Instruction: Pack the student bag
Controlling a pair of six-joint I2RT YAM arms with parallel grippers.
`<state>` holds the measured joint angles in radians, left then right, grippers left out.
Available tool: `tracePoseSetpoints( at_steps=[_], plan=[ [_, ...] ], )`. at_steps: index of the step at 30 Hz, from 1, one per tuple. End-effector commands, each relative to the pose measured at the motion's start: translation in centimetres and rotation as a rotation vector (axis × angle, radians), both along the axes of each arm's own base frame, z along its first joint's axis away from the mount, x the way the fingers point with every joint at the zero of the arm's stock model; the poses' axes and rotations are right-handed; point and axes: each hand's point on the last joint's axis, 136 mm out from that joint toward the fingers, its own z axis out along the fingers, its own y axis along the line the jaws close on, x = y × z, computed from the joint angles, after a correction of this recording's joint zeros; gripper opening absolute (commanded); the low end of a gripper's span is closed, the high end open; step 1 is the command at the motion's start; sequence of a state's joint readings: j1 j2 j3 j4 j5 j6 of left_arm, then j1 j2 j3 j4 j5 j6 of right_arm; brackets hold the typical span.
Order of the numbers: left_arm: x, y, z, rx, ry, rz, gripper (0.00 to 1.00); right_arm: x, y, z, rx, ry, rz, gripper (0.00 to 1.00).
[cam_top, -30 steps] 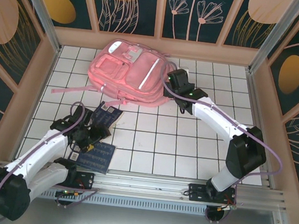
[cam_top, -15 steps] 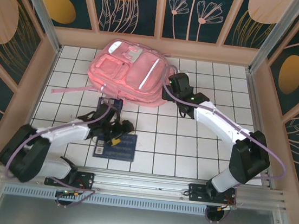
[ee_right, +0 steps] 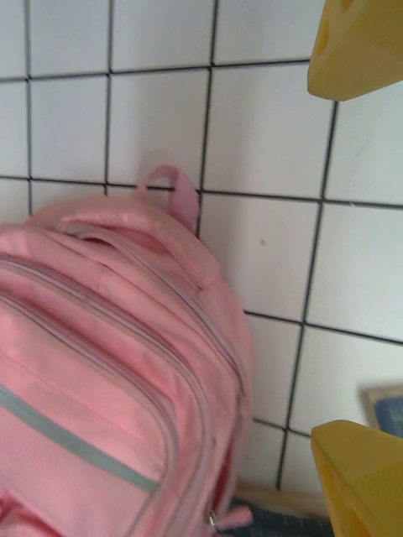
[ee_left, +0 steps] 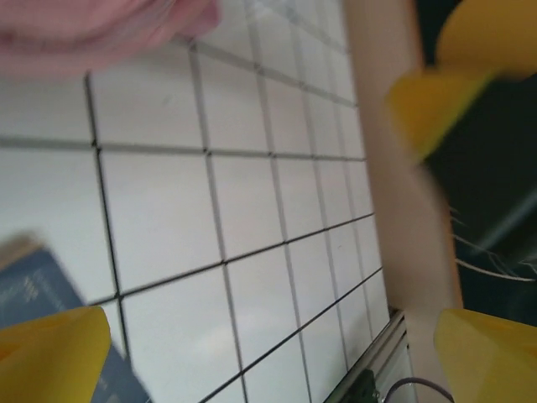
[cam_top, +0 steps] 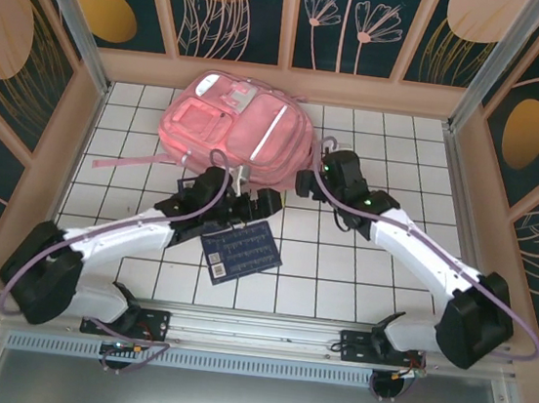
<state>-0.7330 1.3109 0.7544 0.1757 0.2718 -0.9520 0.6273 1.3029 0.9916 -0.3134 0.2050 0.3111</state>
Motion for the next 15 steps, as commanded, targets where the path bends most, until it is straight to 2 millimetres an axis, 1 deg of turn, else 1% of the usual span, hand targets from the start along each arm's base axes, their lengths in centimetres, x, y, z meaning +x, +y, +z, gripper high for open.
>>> tracePoseSetpoints(
  at_steps=[1,2,3,5,6,7,8,9,10,12,15],
  plan=[
    [0.4,2.2,-1.2,0.233,-0.108,-0.013,0.99,-3.4,1.9,-0.9,0.187,0.127,0.121,0.97],
    [0.4,3.5,-2.3,0.298,-0.084,0.018,0.99,-5.0,3.2,-0.9,0.263,0.167,0.196,0.94],
    [0.4,4.5,-3.1,0.335,-0.061,0.040,0.98,-6.6,4.2,-1.4,0.327,0.217,0.264,0.92],
    [-0.1,6.5,-5.1,0.357,0.015,0.065,0.97,-10.0,6.2,-2.7,0.441,0.359,0.378,0.86],
    [-0.2,7.3,-5.9,0.350,0.050,0.081,0.96,-11.3,6.9,-3.5,0.460,0.411,0.410,0.84],
    [-0.2,8.4,-6.7,0.345,0.086,0.103,0.96,-13.1,7.7,-4.2,0.468,0.451,0.464,0.82],
    [-0.3,9.5,-7.5,0.345,0.112,0.127,0.96,-14.7,8.6,-4.8,0.456,0.469,0.518,0.80],
    [-0.2,10.3,-8.0,0.344,0.126,0.148,0.97,-15.9,9.1,-5.6,0.431,0.484,0.543,0.78],
    [-0.2,10.9,-8.3,0.340,0.132,0.166,0.97,-16.9,9.4,-6.6,0.399,0.512,0.555,0.76],
    [-0.1,11.3,-8.4,0.340,0.121,0.179,0.97,-18.0,9.7,-8.5,0.362,0.578,0.565,0.71],
    [0.0,11.5,-9.2,0.369,0.123,0.174,0.98,-19.2,10.6,-10.1,0.359,0.633,0.585,0.69]
  ],
)
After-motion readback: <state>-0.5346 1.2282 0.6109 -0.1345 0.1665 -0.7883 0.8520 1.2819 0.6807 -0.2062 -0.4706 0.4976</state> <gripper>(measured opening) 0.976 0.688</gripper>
